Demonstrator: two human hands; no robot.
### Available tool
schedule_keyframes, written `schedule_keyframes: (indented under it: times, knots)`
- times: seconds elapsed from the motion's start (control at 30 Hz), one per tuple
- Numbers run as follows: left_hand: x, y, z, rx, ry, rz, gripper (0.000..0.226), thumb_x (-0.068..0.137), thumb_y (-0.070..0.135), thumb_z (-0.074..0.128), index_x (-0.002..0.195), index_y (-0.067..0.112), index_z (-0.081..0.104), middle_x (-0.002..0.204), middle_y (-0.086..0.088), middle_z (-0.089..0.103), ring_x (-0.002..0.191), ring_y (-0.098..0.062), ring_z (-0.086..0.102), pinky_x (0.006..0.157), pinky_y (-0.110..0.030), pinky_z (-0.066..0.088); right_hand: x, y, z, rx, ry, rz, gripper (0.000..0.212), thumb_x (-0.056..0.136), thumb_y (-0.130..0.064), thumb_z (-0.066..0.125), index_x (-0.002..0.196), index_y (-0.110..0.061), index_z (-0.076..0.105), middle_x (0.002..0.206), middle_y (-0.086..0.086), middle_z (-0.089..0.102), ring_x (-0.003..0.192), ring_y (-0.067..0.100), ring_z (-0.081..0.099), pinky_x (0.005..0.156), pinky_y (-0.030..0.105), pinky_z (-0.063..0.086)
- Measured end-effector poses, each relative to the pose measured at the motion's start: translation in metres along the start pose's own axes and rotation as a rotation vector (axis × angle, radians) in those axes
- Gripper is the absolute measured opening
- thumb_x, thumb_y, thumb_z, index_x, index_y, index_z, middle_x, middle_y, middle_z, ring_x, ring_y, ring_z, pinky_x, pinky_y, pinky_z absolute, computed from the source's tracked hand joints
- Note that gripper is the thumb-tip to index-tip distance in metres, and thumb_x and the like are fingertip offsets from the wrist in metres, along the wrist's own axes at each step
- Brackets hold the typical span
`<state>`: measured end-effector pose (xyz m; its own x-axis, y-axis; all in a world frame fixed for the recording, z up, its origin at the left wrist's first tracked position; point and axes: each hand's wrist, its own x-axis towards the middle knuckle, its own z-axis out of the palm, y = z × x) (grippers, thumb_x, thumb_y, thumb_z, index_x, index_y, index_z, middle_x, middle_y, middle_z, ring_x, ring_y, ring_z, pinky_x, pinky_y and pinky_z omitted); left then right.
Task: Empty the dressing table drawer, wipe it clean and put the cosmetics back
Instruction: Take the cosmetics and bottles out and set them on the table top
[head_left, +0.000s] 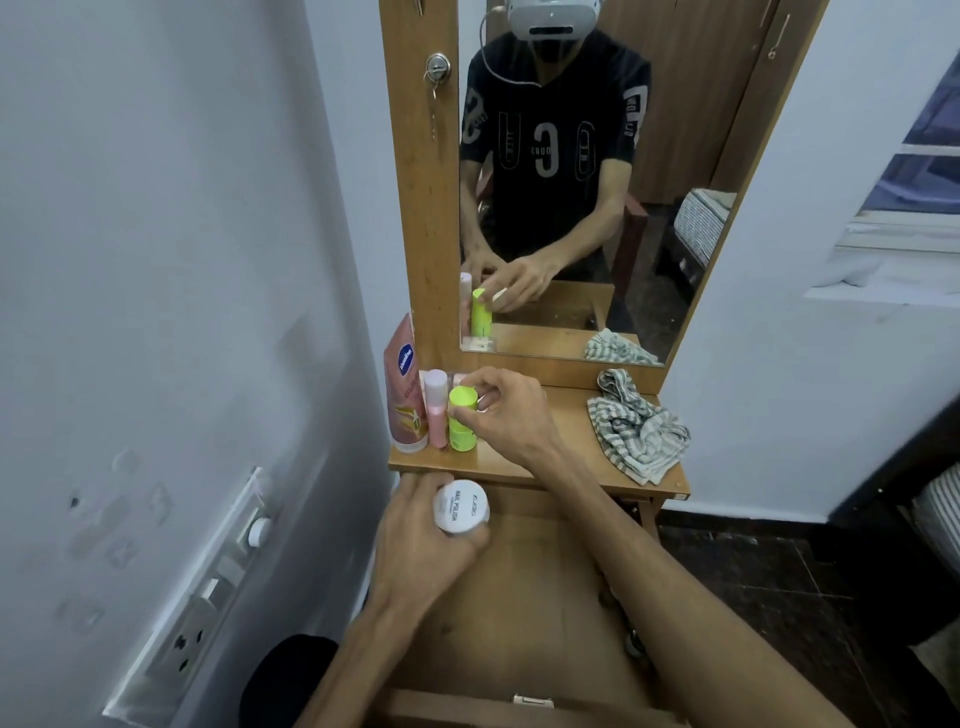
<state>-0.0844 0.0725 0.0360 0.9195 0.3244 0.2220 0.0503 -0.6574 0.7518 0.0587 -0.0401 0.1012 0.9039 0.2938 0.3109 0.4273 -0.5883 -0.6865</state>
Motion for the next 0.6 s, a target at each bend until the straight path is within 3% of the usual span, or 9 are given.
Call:
schedule_keyframes:
  times: [0.13,0.3,0.4,0.5,0.6]
  knots:
    - [0.012,-0.002,-0.006,-0.045,0.067,-0.011,0.065,0.066,0.054,0.077,0.124,0.033,0.059,0.119,0.01,0.061,0.105,-0.013,0.059,0.091,-0.034,0.056,-0.001,0.0,0.001,-0.004,-0.005,-0.001,0.035,0.08,-0.038,0.086,0.11,-0.024,0.076,0.094,-0.011,0.073,0.08,0.007,0.068,0.074,0.033,0.061]
    - [0.017,-0.003,-0.005,-0.08,0.104,-0.017,0.065,0.066,0.05,0.082,0.124,0.031,0.061,0.116,0.01,0.061,0.101,-0.012,0.059,0.089,-0.037,0.058,-0.014,-0.001,-0.01,-0.022,0.001,0.0,0.06,0.077,-0.04,0.086,0.131,-0.025,0.066,0.111,-0.008,0.071,0.092,0.006,0.066,0.079,0.028,0.059]
    - [0.016,-0.005,-0.002,-0.122,0.104,-0.027,0.062,0.068,0.042,0.09,0.121,0.033,0.06,0.112,0.014,0.061,0.101,-0.007,0.059,0.086,-0.032,0.058,-0.04,0.0,-0.02,0.01,0.133,0.111,0.032,0.084,-0.041,0.077,0.113,-0.027,0.074,0.094,-0.014,0.073,0.081,0.0,0.068,0.071,0.024,0.059]
    - [0.018,0.003,0.005,-0.116,0.097,-0.015,0.064,0.064,0.046,0.087,0.12,0.033,0.058,0.112,0.015,0.062,0.101,-0.007,0.06,0.083,-0.03,0.057,-0.062,0.011,-0.02,0.094,-0.087,0.351,0.024,0.084,-0.045,0.076,0.099,-0.026,0.077,0.084,-0.008,0.076,0.077,0.005,0.072,0.074,0.03,0.062]
    - [0.02,0.015,0.012,-0.139,0.102,0.011,0.061,0.065,0.041,0.085,0.118,0.032,0.059,0.11,0.014,0.064,0.1,-0.009,0.061,0.081,-0.026,0.054,-0.068,0.02,-0.014,0.276,-0.277,0.491,0.022,0.085,-0.03,0.08,0.103,-0.02,0.076,0.08,0.004,0.079,0.064,0.011,0.072,0.074,0.038,0.067]
